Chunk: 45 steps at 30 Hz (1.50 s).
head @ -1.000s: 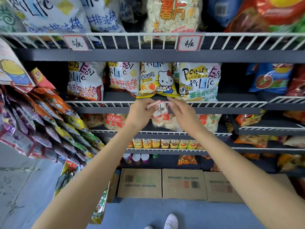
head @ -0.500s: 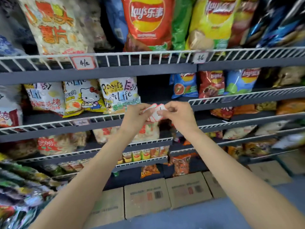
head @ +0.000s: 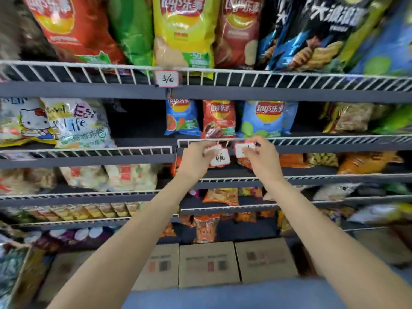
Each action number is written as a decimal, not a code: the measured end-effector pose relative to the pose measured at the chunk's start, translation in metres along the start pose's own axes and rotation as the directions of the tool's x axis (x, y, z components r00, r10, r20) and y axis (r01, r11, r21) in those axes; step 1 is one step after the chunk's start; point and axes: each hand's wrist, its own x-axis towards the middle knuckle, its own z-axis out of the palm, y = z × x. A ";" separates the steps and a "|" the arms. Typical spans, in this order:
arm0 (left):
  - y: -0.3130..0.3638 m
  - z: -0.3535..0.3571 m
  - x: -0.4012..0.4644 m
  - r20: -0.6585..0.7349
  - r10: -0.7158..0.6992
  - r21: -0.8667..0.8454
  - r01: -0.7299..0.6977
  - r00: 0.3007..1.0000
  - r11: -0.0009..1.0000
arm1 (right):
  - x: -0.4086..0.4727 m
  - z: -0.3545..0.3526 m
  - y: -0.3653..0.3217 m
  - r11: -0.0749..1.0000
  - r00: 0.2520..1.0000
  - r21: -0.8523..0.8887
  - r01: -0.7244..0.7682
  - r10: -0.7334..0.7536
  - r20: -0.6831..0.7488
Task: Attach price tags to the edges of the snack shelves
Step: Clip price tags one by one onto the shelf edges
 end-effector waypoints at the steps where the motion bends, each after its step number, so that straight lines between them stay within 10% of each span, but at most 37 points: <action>1: 0.002 0.011 0.006 0.034 -0.013 0.018 0.013 0.999 1.000 | 0.005 -0.007 0.008 1.000 1.000 -0.019 -0.004 0.003 -0.029; 13: 0.010 0.078 0.057 0.144 -0.236 0.065 0.228 0.961 0.971 | 0.049 -0.032 0.043 0.977 0.982 -0.094 0.189 -0.190 0.000; 45: -0.011 0.063 0.058 0.269 -0.076 0.285 -0.004 0.960 0.959 | 0.087 -0.005 0.058 0.575 0.878 -0.671 0.469 -0.383 0.286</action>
